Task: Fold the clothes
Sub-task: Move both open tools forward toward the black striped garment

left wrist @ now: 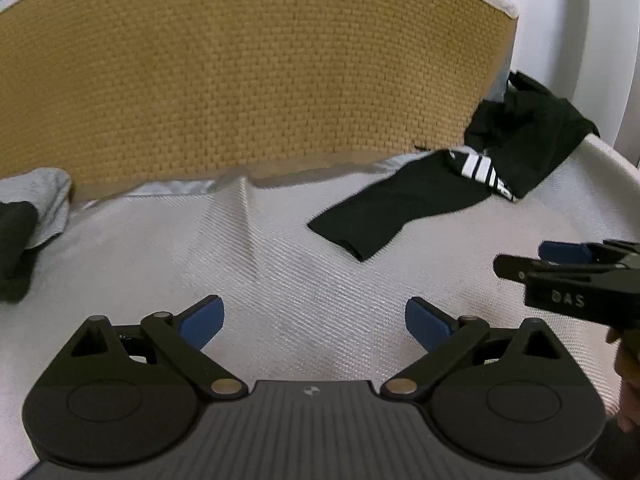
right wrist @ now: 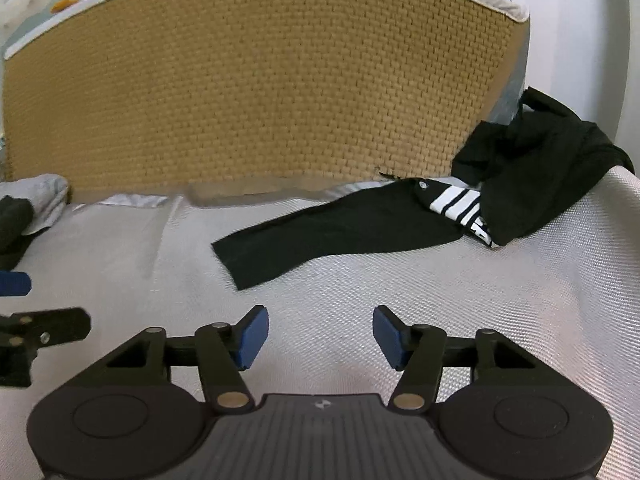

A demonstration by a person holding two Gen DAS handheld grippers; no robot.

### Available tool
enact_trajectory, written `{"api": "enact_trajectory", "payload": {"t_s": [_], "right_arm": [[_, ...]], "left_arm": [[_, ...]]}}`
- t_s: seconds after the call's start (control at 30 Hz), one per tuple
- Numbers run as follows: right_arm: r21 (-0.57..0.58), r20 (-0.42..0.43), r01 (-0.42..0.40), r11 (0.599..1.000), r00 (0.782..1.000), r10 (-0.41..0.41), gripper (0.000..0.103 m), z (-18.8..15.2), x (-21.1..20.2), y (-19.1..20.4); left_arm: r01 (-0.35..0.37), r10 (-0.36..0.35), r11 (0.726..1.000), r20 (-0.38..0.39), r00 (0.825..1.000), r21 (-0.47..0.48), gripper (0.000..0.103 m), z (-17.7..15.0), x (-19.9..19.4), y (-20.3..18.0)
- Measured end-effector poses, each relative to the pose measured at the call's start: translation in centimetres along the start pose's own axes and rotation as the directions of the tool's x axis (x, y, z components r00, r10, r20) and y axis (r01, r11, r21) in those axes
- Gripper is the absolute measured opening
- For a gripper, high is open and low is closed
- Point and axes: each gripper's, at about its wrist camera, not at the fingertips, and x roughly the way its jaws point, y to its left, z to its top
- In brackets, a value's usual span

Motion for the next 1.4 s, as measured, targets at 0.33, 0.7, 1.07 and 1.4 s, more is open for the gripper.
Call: {"api": "enact_trajectory", "payload": {"t_s": [0.33,0.7,1.07,1.4], "right_arm": [[0.045,-0.001,0.016,0.999,1.000,-0.016,0.058,-0.2,4.2,-1.4],[0.063,-0.043,0.036,0.997,0.999,-0.034,0.058,-0.1,6.7,-2.7],[0.079,-0.059,0.046,0.996,0.997,-0.042,0.058,0.3,8.3,-3.7],[0.145,-0.084,0.059,0.988,0.995,-0.047,0.058,-0.1,9.1,-5.8]], "left_arm": [[0.035,-0.035,0.999,-0.025,0.999,0.030,0.090,0.8,4.2,-1.9],[0.074,-0.069,0.995,-0.065,0.995,0.067,0.084,2.1,8.9,-4.0],[0.087,-0.079,0.994,-0.101,0.992,0.072,0.081,2.6,13.2,-5.0],[0.083,-0.075,0.994,-0.102,0.992,0.076,0.081,3.1,14.8,-6.8]]}}
